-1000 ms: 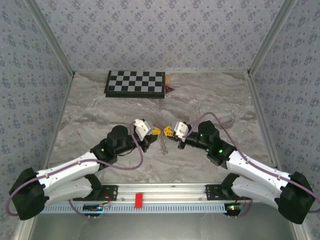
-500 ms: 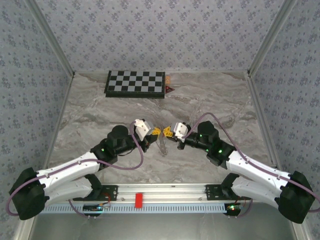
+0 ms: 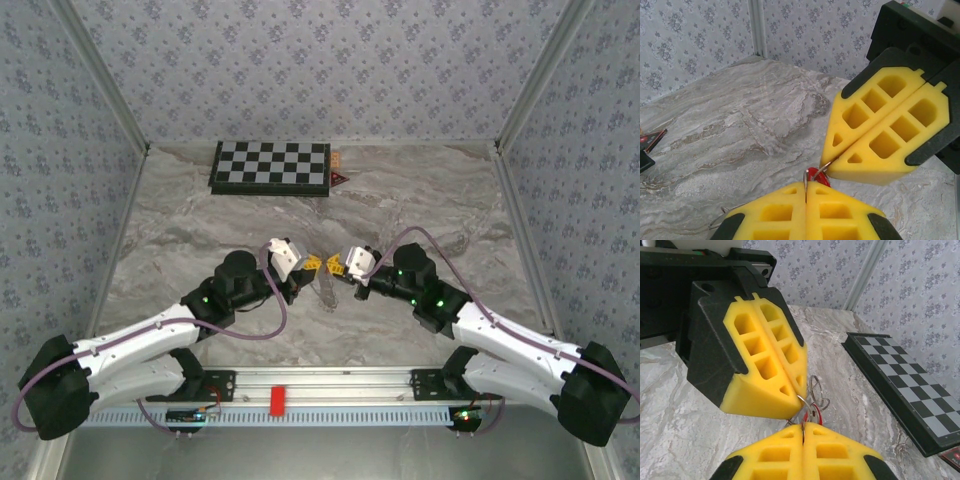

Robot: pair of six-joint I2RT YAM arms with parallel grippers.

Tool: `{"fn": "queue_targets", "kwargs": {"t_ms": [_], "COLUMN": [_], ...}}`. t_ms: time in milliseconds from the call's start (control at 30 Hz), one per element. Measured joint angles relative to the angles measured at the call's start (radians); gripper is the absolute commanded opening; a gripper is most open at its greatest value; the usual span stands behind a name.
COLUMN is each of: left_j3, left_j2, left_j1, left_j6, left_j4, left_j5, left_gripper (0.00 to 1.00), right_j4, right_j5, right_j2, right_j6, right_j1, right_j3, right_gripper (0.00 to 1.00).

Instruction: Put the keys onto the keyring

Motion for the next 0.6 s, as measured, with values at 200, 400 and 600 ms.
{"fn": "queue_targets", "kwargs": {"t_ms": [200, 400, 600], "left_j3": [0.000, 0.000, 0.000], "left_j2": [0.000, 0.002, 0.002], "left_j1": [0.000, 0.000, 0.000], "left_j6": [0.000, 0.000, 0.000], "left_j4": [0.000, 0.000, 0.000], "left_j5": [0.005, 0.012, 0.014], "left_gripper": [0.00, 0.00, 0.00], "right_j4": [0.008, 0.009, 0.009], "right_j5": [0.010, 0.010, 0.010], "right_j2": [-0.002, -0.002, -0.002], "right_j6": [0.000, 0.000, 0.000], "right_j1": [0.000, 0.000, 0.000], "right_j3": [0.000, 0.000, 0.000], "right_gripper": [0.00, 0.00, 0.00]}}
